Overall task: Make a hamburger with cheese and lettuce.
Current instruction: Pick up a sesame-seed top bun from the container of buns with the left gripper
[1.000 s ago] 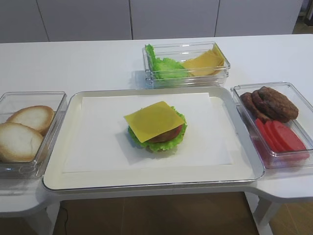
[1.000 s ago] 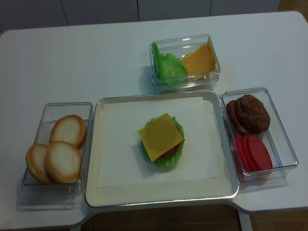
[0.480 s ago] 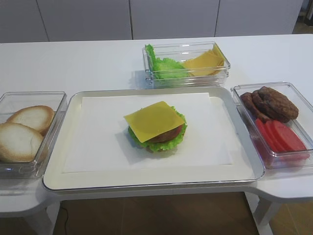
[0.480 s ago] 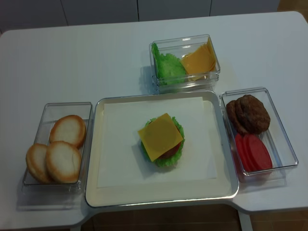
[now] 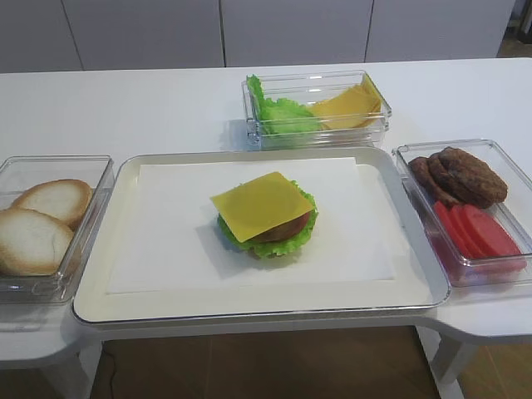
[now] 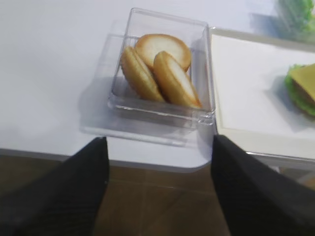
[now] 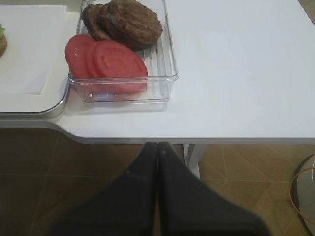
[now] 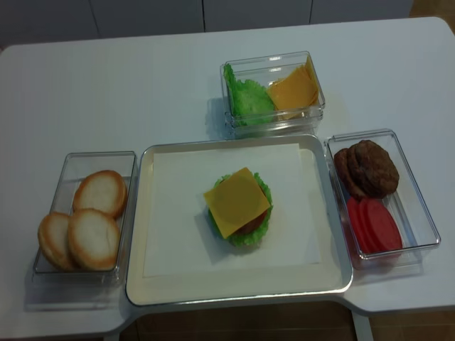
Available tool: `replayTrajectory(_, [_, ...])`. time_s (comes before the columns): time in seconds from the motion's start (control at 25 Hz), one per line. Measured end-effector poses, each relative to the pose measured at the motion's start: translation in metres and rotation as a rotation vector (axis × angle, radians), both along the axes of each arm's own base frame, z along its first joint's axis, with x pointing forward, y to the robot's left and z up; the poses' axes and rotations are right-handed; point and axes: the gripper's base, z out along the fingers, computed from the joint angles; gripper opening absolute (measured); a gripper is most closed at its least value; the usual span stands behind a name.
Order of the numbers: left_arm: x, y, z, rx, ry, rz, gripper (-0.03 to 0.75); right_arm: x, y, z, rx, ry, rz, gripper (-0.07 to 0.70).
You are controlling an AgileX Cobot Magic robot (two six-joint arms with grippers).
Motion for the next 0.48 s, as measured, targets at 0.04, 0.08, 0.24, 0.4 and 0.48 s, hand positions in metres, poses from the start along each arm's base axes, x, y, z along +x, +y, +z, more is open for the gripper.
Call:
replayTrajectory(0.04, [0.003,0.0,0.007,-0.018,0.007,0.003,0.477,0.0,0.0,0.0,0.0,0.0,0.0,-0.035])
replayTrajectory(0.08, [0.006,-0.001,0.012,-0.025,0.017,0.005,0.477,0.0,0.0,0.0,0.0,0.0,0.0,-0.035])
replayTrajectory(0.24, [0.029,0.0,0.043,-0.081,0.086,0.038,0.477,0.0,0.0,0.0,0.0,0.0,0.0,-0.035])
replayTrajectory(0.4, [0.066,0.003,0.064,-0.185,0.208,0.137,0.477,0.0,0.0,0.0,0.0,0.0,0.0,-0.035])
replayTrajectory(0.48, [0.089,0.005,0.067,-0.218,0.288,0.195,0.477,0.0,0.0,0.0,0.0,0.0,0.0,-0.035])
